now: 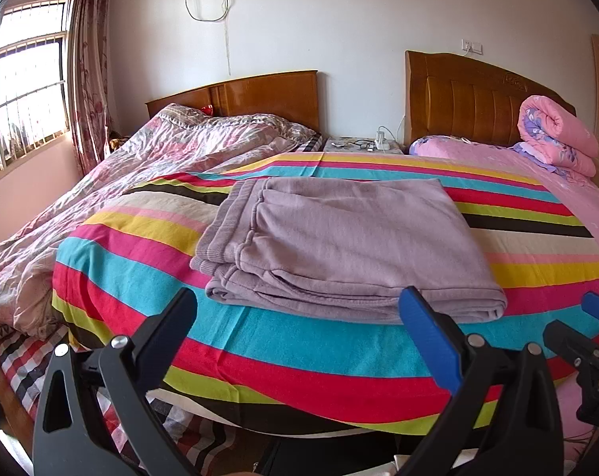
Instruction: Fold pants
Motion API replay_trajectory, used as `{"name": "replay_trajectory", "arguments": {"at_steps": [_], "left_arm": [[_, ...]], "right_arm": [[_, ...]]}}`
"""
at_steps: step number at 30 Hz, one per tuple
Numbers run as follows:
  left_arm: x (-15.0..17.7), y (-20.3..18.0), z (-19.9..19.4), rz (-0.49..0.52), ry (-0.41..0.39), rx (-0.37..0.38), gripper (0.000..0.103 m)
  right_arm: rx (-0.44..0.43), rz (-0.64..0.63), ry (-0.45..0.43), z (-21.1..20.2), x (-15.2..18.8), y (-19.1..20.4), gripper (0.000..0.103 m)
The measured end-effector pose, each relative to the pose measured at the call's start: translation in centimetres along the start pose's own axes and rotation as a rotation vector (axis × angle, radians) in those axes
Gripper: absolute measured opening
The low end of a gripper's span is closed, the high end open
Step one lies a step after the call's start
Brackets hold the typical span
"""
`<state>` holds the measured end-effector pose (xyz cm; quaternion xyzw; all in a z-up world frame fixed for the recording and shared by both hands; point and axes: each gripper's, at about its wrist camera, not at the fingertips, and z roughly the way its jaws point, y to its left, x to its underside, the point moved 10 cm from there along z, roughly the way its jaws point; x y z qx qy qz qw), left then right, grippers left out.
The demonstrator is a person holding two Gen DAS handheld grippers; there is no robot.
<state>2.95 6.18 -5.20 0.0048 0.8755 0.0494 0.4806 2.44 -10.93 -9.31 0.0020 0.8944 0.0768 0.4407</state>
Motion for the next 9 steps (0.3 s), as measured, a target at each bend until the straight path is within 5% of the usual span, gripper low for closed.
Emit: {"name": "replay_trajectory", "arguments": {"at_steps": [9], "left_arm": [[0.4, -1.5, 0.2, 0.035, 0.031, 0.064, 0.102]], "right_arm": [[-0.005, 0.012, -0.001, 0.0, 0.0, -0.6, 0.087]]}}
